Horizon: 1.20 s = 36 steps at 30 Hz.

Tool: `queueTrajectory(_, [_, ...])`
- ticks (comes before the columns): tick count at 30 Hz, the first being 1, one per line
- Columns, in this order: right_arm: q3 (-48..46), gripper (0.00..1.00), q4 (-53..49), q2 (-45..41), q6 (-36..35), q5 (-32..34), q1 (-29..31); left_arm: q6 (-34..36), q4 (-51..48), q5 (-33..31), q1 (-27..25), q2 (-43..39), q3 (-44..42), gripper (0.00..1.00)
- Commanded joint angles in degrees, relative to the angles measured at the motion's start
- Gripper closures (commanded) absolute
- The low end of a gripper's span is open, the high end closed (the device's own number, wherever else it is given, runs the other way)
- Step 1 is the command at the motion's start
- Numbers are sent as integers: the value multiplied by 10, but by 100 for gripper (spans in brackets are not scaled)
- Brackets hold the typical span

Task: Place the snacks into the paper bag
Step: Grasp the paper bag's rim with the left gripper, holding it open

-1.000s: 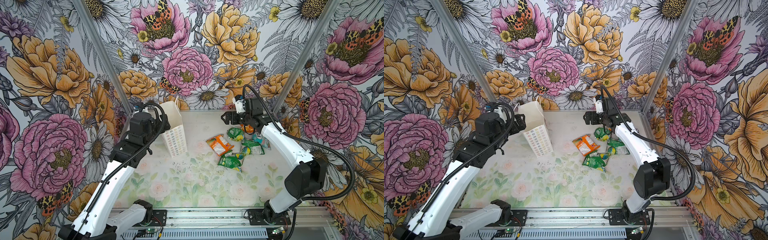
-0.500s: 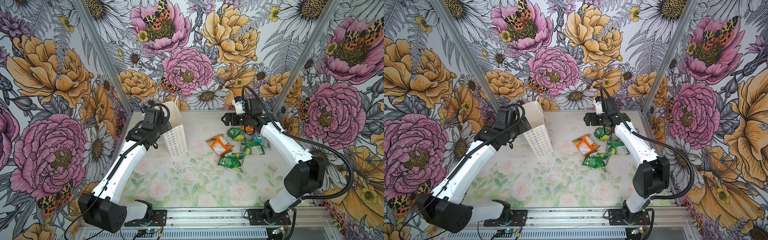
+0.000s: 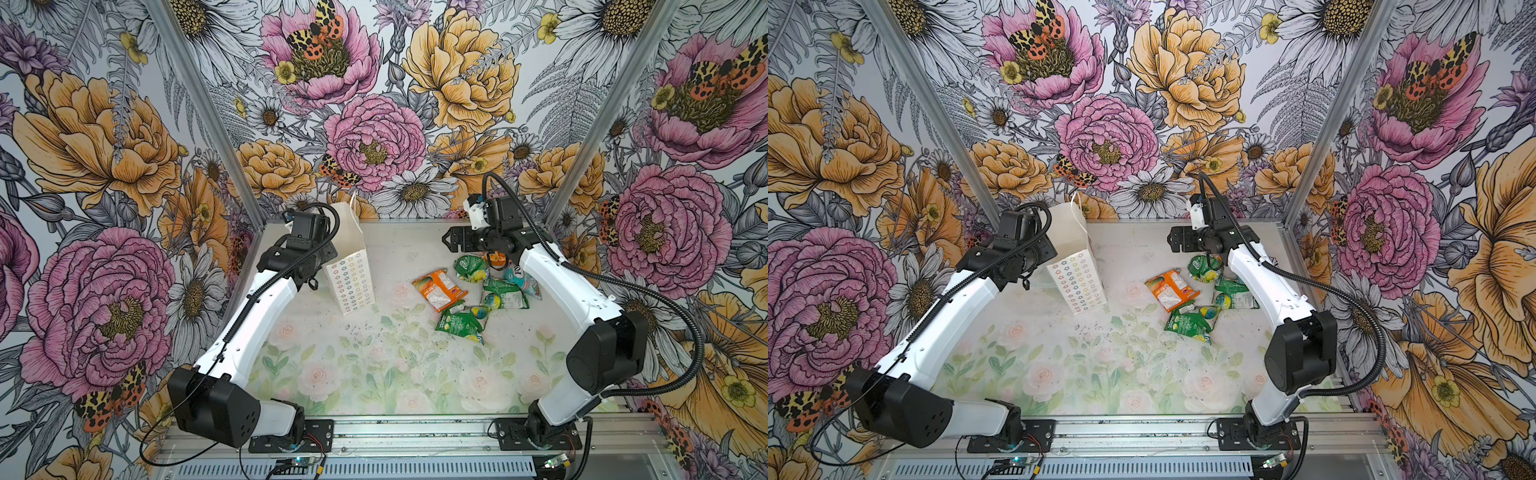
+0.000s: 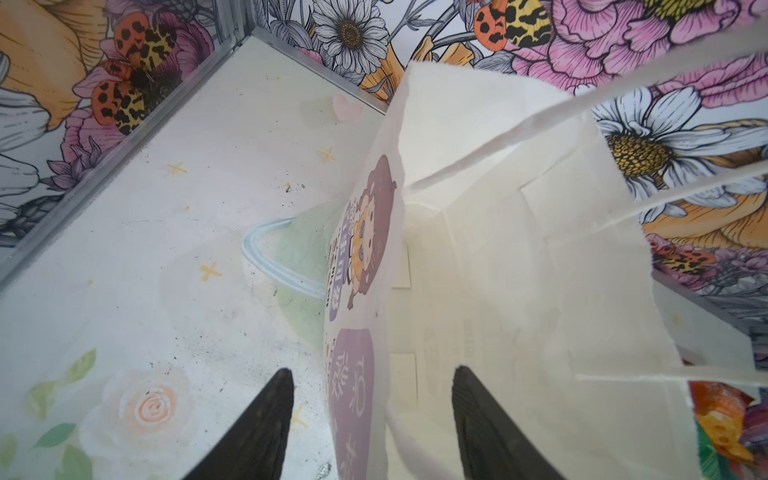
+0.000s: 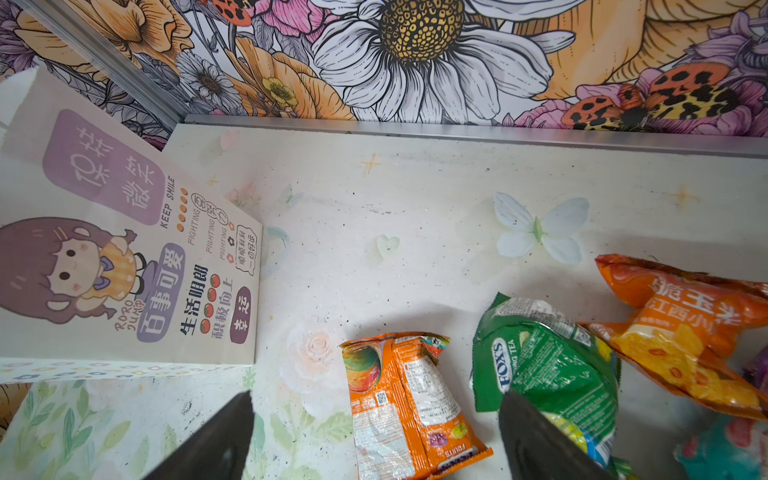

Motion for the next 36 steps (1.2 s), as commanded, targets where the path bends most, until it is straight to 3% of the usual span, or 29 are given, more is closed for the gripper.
queueTrajectory(1, [0, 6, -1, 0, 0, 2, 3, -3, 13, 19, 8, -1, 0, 46])
queueTrajectory(23, [-18, 7, -1, -14, 6, 3, 4, -5, 41, 58, 23, 13, -23, 74])
queueTrajectory(26, [-20, 8, -1, -15, 7, 4, 4, -3, 43, 77, 25, 13, -24, 81])
queueTrajectory(30, [-22, 8, -1, -14, 8, 3, 4, 0, 52, 92, 26, 11, -26, 100])
queueTrajectory(36, [-23, 9, -1, -11, 20, 6, 4, 18, 88, 136, 24, 7, -32, 100])
